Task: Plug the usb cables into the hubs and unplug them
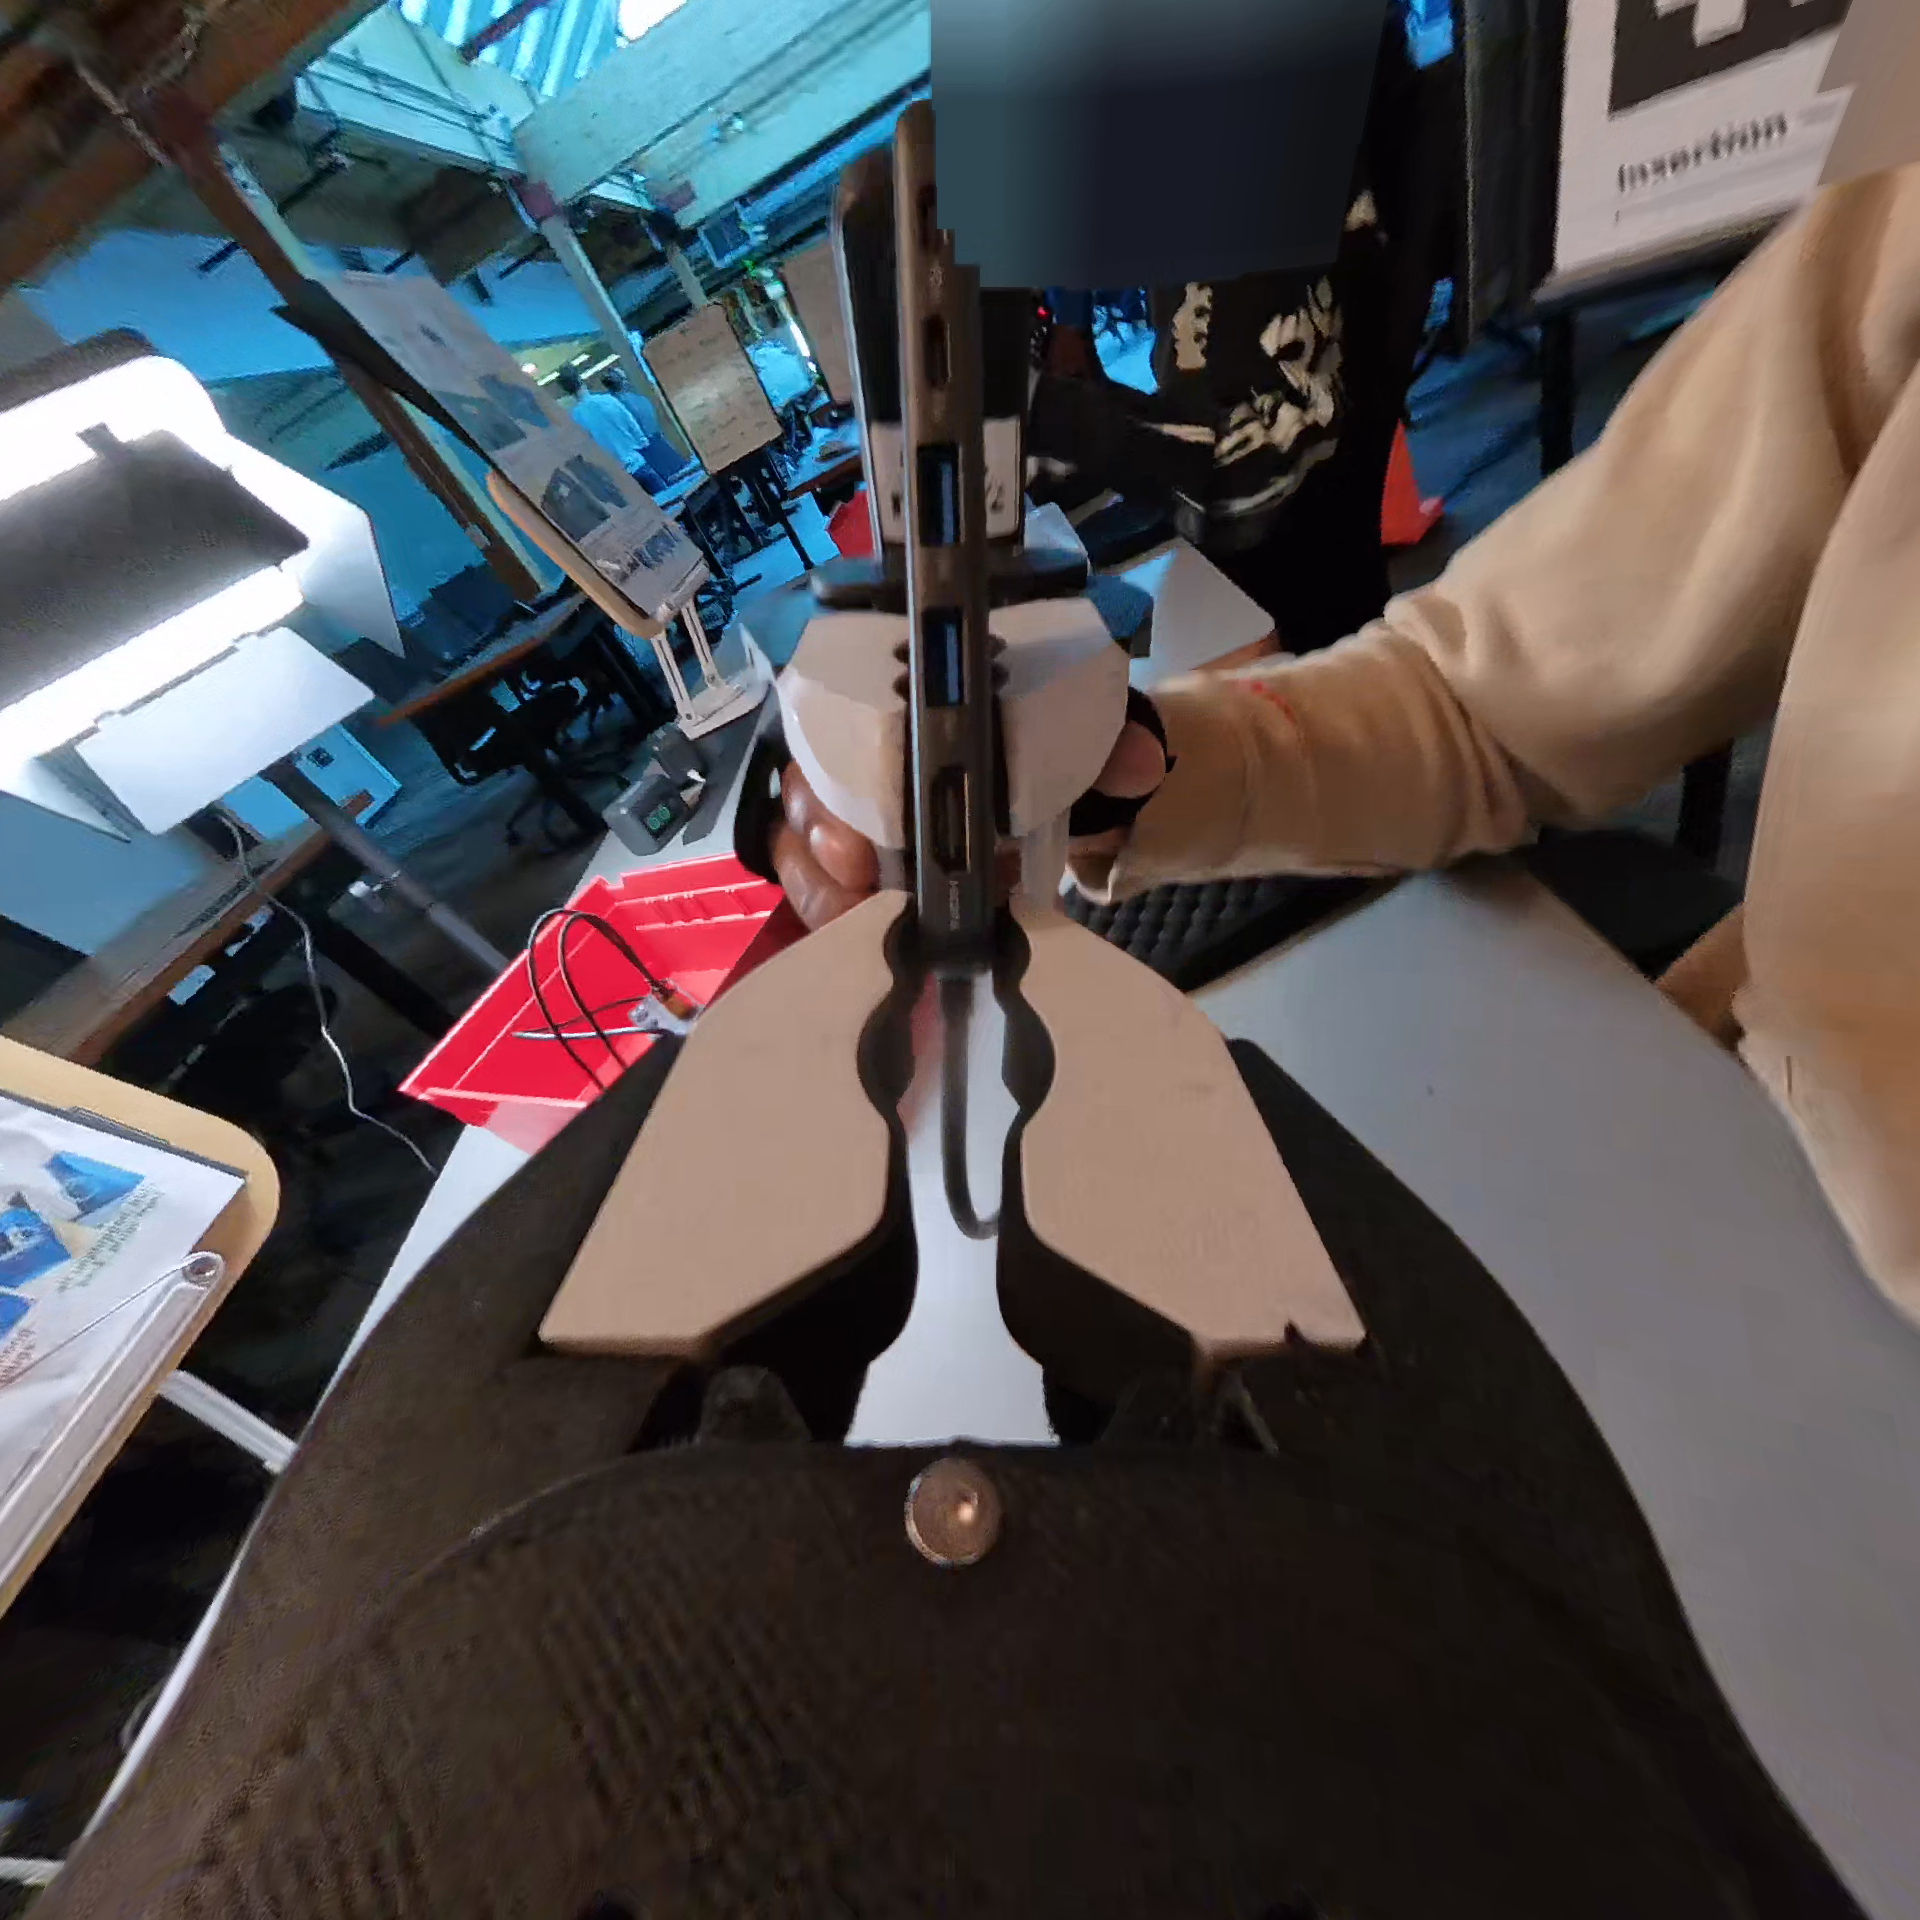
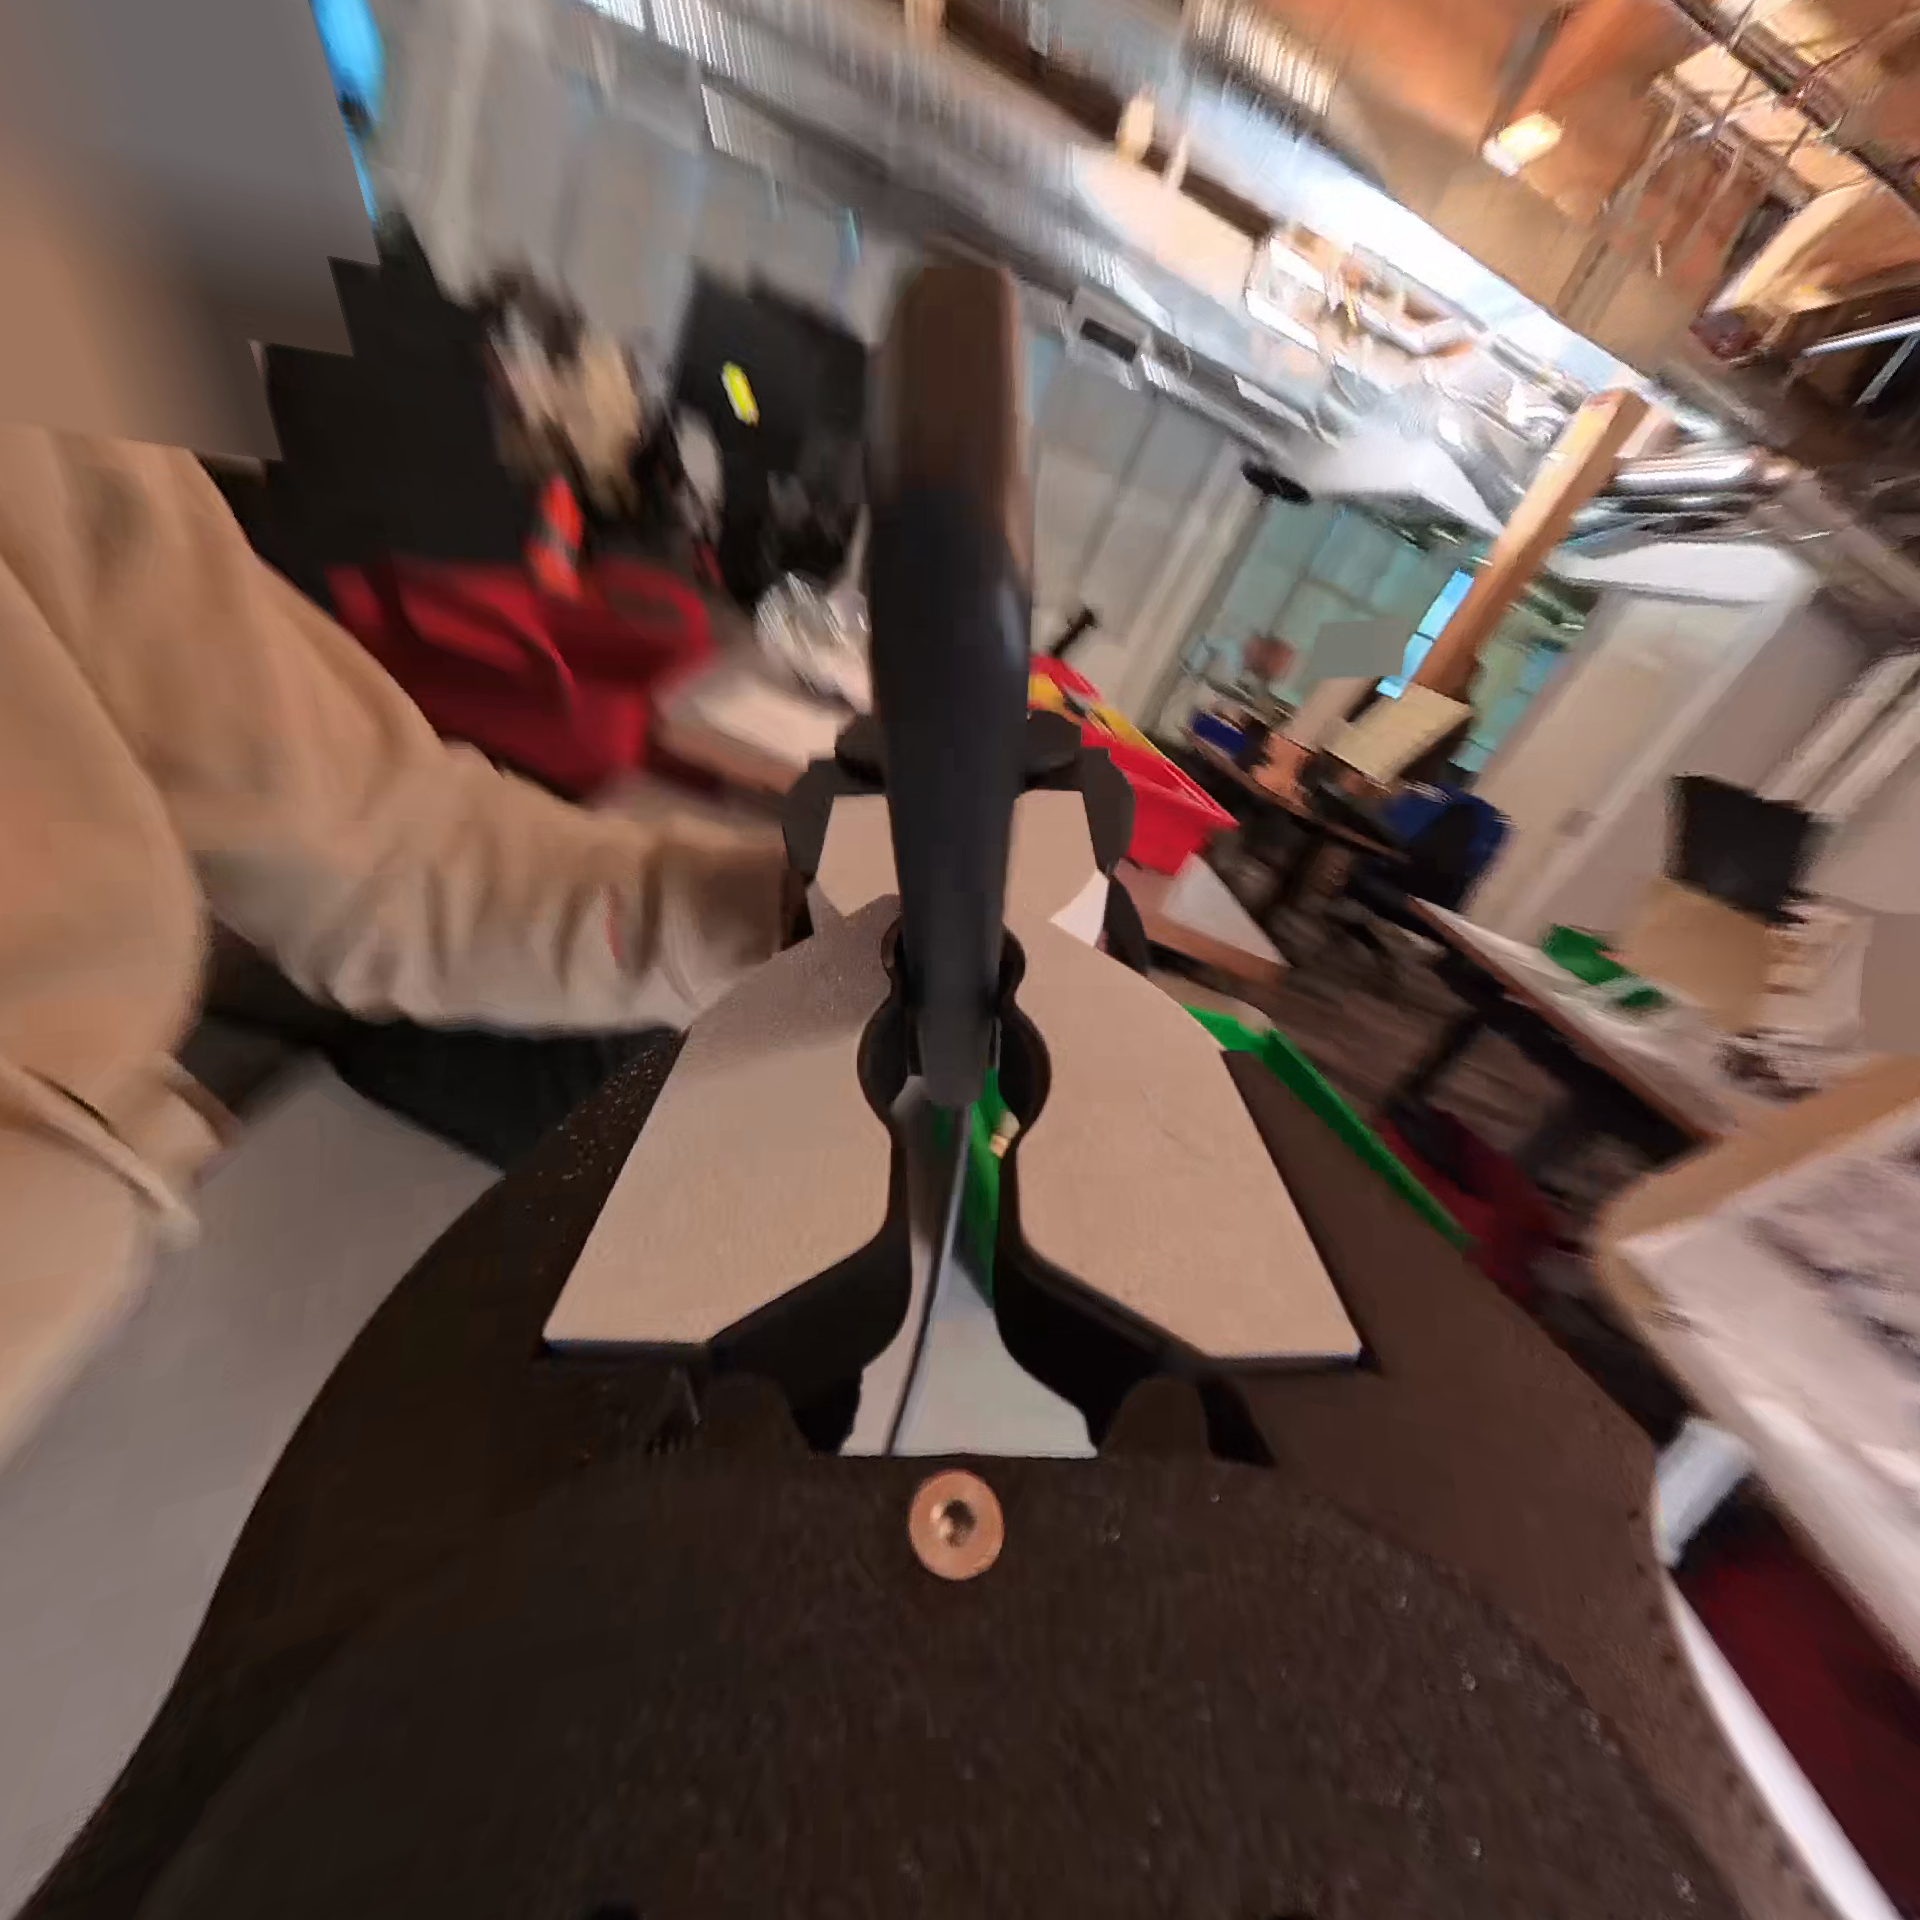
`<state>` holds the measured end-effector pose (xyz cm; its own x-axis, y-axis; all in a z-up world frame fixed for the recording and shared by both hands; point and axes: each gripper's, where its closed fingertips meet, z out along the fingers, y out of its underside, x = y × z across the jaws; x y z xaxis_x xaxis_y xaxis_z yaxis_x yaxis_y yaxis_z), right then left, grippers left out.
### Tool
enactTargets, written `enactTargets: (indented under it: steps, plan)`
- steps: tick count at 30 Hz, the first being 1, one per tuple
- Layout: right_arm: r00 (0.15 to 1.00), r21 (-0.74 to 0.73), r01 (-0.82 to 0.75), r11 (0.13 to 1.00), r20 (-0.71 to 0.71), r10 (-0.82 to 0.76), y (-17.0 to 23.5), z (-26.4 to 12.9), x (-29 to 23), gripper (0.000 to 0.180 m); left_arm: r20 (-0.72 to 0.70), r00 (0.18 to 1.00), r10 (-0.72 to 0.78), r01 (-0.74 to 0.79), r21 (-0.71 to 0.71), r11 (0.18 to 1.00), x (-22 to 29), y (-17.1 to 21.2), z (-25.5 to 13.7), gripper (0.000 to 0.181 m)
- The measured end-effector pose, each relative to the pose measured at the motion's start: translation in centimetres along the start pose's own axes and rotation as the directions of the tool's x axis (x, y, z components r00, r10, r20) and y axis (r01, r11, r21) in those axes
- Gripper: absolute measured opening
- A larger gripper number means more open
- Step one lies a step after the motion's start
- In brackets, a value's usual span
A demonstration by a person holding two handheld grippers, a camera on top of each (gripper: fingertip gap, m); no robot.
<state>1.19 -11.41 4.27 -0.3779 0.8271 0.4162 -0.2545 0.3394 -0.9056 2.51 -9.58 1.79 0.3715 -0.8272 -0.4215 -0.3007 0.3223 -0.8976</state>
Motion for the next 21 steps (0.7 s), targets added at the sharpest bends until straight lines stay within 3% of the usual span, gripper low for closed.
enactTargets:
  steps: [4, 8, 15, 21]
  plan:
    - [0.993, -0.107, 0.114, 0.988, -0.003, -0.115, 0.2, 0.2, -0.8, 0.024, -0.03, 0.999, 0.031, -0.032, -0.048, 0.998, -0.1, 1.9, -0.8, 0.012]
    - [0.979, -0.175, 0.193, 0.965, -0.038, -0.202, 0.6, 0.4, -0.6, 0.028, -0.002, 1.0, 0.006, -0.006, 0.021, 1.0, -1.0, 1.9, -1.4, 0.013]
    - [0.942, -0.27, 0.289, 0.918, -0.092, -0.323, 1.5, -0.2, 0.6, 0.022, 0.072, 0.993, 0.09, -0.094, 0.043, 0.995, -1.7, 1.5, -2.0, 0.014]
    - [0.948, -0.198, 0.273, 0.942, -0.111, -0.298, 0.8, -0.3, 0.6, 0.012, 0.082, 0.992, 0.1, -0.105, 0.068, 0.992, -1.6, 1.1, -1.9, 0.014]
